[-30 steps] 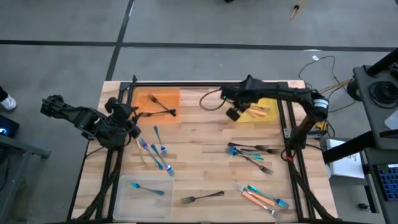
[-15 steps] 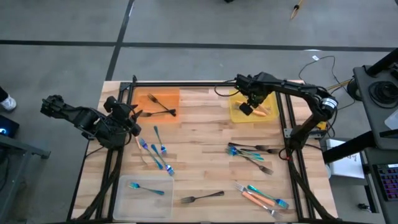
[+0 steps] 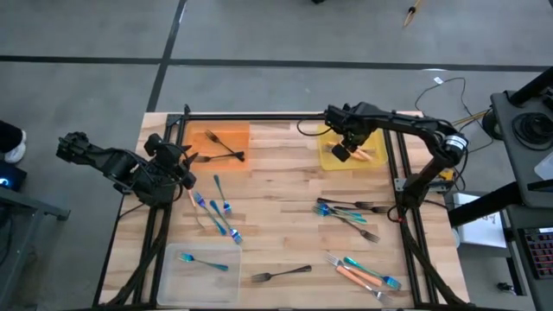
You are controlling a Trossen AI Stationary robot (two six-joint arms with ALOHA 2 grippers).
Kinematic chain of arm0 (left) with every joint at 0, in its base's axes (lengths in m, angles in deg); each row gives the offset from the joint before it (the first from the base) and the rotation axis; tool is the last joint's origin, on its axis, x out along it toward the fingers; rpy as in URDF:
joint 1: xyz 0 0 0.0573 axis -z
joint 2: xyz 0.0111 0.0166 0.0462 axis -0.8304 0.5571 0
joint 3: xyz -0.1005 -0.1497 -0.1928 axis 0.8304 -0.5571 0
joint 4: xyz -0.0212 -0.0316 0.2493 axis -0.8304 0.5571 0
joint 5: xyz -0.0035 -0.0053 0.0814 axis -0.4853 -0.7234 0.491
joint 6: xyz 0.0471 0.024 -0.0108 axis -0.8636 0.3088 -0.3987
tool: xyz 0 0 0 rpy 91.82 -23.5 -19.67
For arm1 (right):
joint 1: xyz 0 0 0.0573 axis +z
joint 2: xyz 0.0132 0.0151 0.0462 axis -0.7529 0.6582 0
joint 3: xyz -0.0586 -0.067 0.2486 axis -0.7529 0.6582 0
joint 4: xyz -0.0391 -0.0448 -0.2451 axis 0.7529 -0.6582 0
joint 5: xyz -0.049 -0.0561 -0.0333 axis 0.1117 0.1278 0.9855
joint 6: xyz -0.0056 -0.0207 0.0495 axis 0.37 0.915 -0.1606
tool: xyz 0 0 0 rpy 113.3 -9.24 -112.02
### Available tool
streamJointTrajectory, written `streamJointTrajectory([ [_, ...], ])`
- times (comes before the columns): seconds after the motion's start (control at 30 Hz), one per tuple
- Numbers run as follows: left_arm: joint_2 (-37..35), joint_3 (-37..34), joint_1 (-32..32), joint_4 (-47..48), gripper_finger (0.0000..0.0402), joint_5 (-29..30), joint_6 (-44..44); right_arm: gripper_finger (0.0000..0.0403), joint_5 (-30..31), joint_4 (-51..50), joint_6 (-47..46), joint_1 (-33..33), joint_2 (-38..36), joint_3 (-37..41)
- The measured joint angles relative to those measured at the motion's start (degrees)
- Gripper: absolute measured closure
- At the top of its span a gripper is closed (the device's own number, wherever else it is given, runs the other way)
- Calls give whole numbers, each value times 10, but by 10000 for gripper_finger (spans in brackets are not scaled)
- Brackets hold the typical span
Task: Sort silverware by color (type)
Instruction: Put the orange fork into the yellow bin, then put the black fork into the orange bin
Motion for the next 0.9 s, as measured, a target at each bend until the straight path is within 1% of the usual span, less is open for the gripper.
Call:
streamJointTrajectory([
  [0.13, 0, 0, 0, 0, 279, 0, 0, 303, -2, -4, -1, 0, -5, -9],
  [0.17, 0, 0, 0, 0, 279, 0, 0, 301, -13, -5, -7, 0, -6, -11],
  [0.2, 0, 0, 0, 0, 279, 0, 0, 299, -39, -8, -15, 0, -8, -14],
  [0.3, 0, 0, 0, 0, 279, 0, 0, 296, -159, -10, -41, 16, -9, -16],
  [0.33, 0, 0, 0, 0, 279, 0, 0, 295, -188, -10, -47, 28, -9, -16],
  [0.37, 0, 0, 0, 0, 279, 0, 0, 294, -198, -10, -56, 44, -9, -16],
  [0.7, 0, 0, 0, 0, 279, -1, 0, 294, -194, -10, -127, 238, -9, -18],
  [0.8, 0, 0, 0, 0, 279, -1, 0, 293, -178, -13, -139, 279, -7, -16],
  [0.9, 0, -3, 0, 0, 279, -1, 0, 293, -178, -18, -154, 300, -6, -12],
])
